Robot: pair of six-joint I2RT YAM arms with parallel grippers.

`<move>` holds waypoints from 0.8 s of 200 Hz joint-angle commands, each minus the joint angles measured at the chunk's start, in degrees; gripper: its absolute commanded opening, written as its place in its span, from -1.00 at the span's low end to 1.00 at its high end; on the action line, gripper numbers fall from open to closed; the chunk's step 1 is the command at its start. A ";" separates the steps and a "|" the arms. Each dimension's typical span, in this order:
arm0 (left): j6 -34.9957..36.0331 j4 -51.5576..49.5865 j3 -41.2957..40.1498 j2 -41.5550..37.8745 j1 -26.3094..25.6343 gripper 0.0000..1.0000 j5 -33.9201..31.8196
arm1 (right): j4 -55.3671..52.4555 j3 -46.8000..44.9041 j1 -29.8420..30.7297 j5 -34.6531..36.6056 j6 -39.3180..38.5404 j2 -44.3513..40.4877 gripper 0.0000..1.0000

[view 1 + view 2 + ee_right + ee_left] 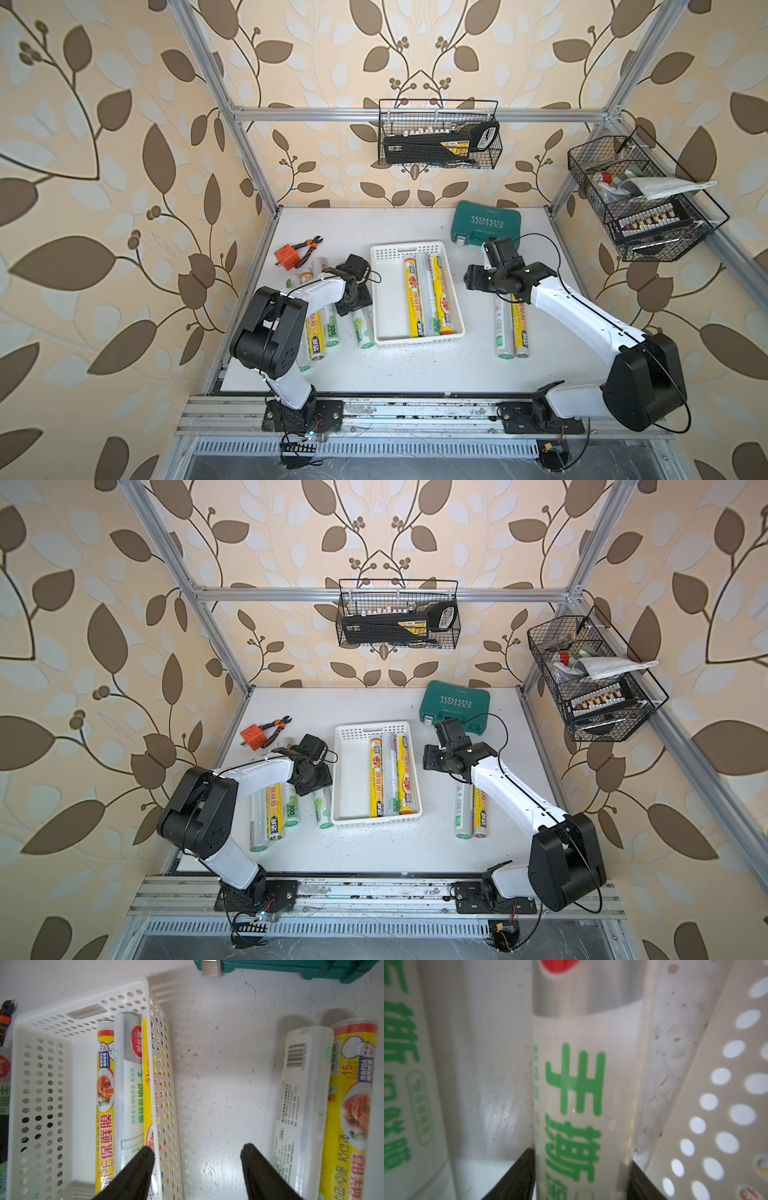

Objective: Put the plastic wrap into the basket
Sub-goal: Pick up the plastic wrap from the center of the board.

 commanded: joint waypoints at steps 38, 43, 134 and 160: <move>0.58 -1.63 0.82 -1.97 0.20 0.04 0.64 | -0.51 -1.04 -0.61 -0.43 -0.94 0.27 0.39; 0.51 -1.90 0.81 -2.68 0.20 0.02 0.58 | -0.51 -1.08 -0.71 -0.49 -0.98 0.23 0.39; 1.18 -15.79 8.99 -15.23 -0.53 -0.11 -4.28 | -1.56 -1.77 -3.33 -0.93 -2.24 -1.08 0.39; 2.53 -20.07 14.15 -17.27 -1.56 -0.11 -3.84 | -1.70 -1.93 -3.83 -1.26 -2.41 -1.17 0.39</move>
